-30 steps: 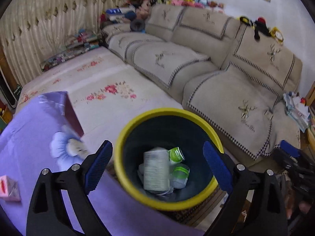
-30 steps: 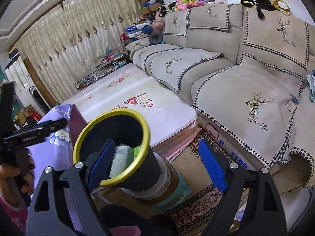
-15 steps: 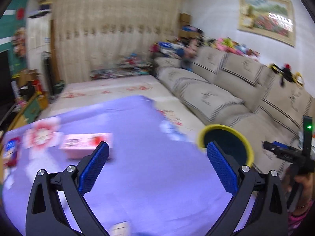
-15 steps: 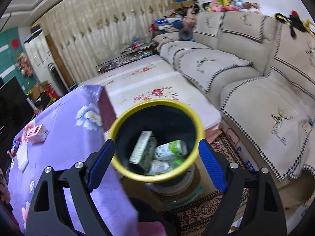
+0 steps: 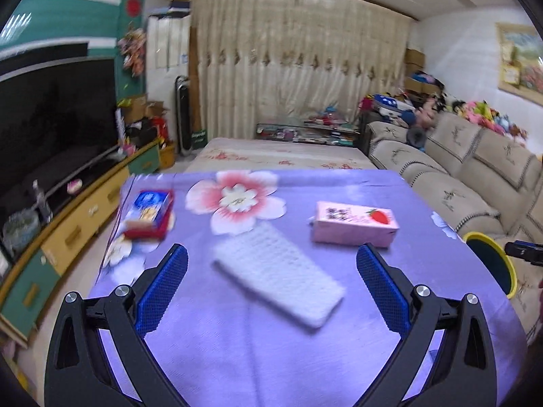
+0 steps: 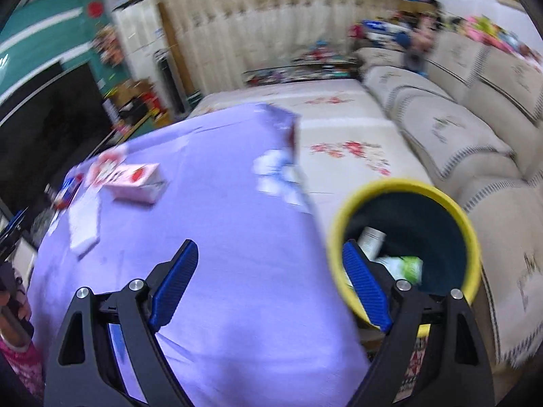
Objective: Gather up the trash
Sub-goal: 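Reach the right tool to the pink strawberry milk carton and grasp it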
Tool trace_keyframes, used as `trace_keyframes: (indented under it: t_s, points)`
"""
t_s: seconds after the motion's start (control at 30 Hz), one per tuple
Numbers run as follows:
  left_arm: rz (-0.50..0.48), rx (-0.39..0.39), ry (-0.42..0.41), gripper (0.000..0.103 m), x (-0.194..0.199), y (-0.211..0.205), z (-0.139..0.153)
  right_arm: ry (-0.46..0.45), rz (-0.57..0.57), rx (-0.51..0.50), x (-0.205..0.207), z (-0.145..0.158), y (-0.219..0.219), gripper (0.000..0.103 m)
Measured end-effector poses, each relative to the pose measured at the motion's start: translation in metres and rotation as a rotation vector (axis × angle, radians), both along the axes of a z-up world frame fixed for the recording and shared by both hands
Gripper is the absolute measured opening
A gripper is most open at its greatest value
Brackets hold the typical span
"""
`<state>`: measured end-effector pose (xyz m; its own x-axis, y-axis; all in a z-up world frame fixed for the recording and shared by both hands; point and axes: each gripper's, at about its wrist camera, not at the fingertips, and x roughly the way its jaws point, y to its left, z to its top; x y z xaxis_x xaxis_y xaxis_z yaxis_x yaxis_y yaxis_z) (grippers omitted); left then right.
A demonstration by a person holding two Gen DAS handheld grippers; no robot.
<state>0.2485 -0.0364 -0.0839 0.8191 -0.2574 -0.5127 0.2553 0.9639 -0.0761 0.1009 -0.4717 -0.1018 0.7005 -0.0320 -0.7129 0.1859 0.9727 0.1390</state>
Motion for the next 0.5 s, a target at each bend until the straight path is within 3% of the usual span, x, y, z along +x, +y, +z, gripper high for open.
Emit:
trace_keyframes:
  t_s: [0.13,0.27,0.5]
  points:
    - [0.037,-0.047,0.008,0.098,0.006,0.023,-0.014,0.024,0.158,0.001,0.041,-0.002,0.048,0.082]
    - [0.047,-0.046,0.027,0.098,0.007,0.025,-0.024,0.044,0.277,-0.037,0.081,-0.01,0.09,0.082]
    - [0.039,-0.082,0.042,0.098,0.007,0.016,-0.023,0.107,0.405,-0.046,0.145,-0.036,0.126,0.082]
